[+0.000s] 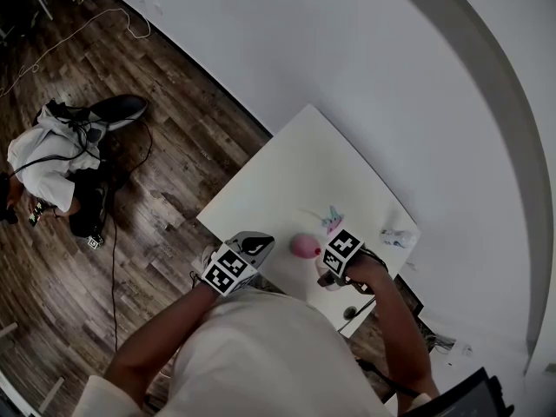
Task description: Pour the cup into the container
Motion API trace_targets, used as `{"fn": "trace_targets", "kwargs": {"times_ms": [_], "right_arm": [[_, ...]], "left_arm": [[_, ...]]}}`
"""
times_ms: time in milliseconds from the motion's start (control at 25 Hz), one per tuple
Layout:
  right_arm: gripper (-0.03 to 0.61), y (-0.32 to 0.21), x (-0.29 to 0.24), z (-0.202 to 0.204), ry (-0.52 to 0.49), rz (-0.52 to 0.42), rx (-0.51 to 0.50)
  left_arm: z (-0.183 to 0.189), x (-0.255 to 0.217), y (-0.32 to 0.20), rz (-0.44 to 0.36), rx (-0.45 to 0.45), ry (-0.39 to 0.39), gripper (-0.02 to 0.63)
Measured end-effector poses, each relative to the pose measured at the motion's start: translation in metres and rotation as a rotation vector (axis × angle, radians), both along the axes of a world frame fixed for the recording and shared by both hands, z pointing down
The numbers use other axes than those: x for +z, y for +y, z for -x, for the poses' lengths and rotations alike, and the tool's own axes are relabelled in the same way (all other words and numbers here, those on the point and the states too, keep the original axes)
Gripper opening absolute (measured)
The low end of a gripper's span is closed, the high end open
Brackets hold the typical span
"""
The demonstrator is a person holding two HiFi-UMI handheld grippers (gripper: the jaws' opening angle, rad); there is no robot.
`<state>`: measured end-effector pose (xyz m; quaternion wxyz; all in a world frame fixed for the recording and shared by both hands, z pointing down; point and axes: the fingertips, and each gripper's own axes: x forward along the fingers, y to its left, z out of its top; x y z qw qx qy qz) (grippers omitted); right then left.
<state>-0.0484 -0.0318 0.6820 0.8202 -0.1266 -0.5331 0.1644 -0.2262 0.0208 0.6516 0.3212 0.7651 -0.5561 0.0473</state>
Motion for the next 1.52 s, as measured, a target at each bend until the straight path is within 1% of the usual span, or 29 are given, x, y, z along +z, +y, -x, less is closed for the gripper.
{"fn": "trace_targets", "kwargs": {"times_ms": [1520], "right_arm": [[0.377, 0.001, 0.0, 0.003, 0.064, 0.042, -0.031]], "left_arm": [[-0.001, 0.004, 0.012, -0.005, -0.014, 0.012, 0.012]]}}
